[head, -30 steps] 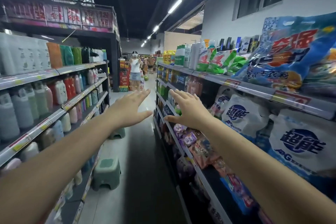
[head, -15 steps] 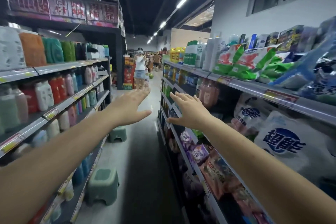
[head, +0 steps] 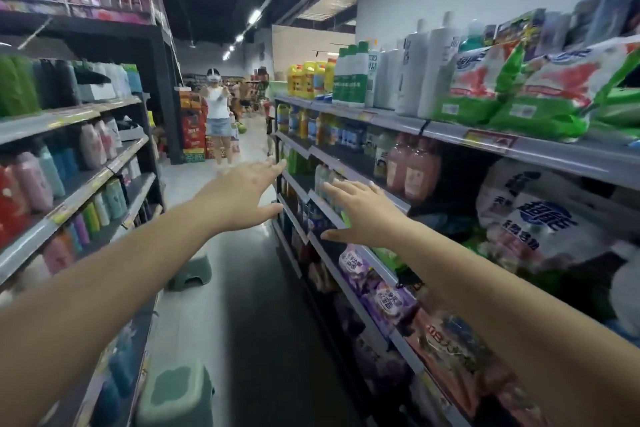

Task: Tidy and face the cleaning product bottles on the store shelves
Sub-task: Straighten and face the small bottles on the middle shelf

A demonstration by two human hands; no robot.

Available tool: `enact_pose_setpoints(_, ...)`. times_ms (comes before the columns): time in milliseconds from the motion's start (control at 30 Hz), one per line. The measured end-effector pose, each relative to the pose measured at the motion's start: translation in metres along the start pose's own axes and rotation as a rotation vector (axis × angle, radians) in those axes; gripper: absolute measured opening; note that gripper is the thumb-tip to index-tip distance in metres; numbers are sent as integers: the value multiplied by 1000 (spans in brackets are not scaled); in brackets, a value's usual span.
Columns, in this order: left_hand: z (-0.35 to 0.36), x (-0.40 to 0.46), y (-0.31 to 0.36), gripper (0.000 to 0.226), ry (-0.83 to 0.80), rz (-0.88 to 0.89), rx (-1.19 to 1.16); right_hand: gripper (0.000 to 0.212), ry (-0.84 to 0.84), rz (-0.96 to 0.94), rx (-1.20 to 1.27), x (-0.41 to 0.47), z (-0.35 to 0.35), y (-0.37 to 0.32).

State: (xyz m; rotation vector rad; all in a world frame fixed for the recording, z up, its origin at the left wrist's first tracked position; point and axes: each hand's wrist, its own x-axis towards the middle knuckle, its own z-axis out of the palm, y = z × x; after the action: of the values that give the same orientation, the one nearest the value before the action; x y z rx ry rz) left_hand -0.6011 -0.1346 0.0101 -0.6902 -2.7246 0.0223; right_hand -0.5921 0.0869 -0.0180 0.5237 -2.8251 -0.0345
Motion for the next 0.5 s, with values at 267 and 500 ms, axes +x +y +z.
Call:
enact_pose_setpoints(267, 63, 93, -68, 74, -42, 80, 25, 93, -68, 109, 1, 96, 46, 36)
enact_pose_setpoints(500, 115, 205, -97, 76, -42, 143, 93, 90, -72, 124, 16, 198, 89, 95)
